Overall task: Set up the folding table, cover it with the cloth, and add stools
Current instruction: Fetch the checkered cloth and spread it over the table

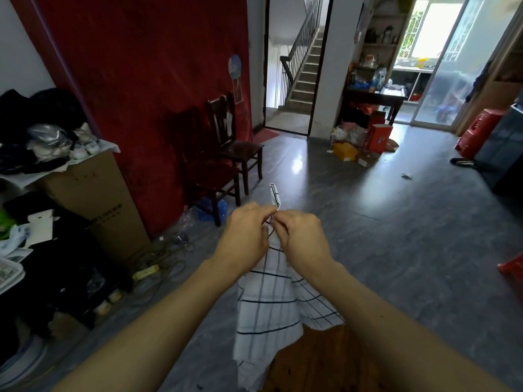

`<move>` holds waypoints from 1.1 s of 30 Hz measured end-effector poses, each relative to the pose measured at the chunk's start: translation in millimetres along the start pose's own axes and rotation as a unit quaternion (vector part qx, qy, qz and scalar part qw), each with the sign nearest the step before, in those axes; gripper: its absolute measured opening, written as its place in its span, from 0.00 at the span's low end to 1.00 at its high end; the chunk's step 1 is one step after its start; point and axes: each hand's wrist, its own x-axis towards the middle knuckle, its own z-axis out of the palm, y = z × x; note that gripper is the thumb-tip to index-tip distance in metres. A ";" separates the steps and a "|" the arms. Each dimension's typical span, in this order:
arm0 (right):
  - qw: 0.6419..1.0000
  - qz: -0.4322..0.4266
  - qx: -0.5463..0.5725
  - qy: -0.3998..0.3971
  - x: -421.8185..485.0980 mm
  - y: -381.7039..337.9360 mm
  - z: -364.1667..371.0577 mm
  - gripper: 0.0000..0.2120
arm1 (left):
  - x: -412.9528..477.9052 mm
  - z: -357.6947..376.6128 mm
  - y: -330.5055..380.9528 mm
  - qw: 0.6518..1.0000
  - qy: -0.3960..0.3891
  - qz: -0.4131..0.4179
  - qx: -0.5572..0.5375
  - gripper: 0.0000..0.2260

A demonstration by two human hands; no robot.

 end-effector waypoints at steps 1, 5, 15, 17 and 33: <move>1.000 -0.009 -0.010 -0.002 -0.2 2.0 -0.4 0.10 | 0.3 -2.5 -3.5 1.000 0.000 0.004 0.003 0.18; 0.997 -0.023 -0.065 -0.027 -0.2 15.9 -2.6 0.12 | 7.3 -20.2 -31.9 0.998 -0.009 -0.016 0.060 0.13; 0.993 0.024 -0.114 -0.022 -4.4 55.0 6.1 0.02 | 14.7 -69.2 -116.4 0.984 -0.013 0.026 0.177 0.06; 0.993 0.038 -0.110 -0.017 -6.4 57.9 10.5 0.03 | 15.1 -74.5 -127.9 0.983 0.004 0.037 0.179 0.06; 0.989 0.058 -0.132 0.019 25.6 103.6 81.5 0.07 | 53.4 -97.2 -192.5 0.957 -0.006 0.079 0.278 0.06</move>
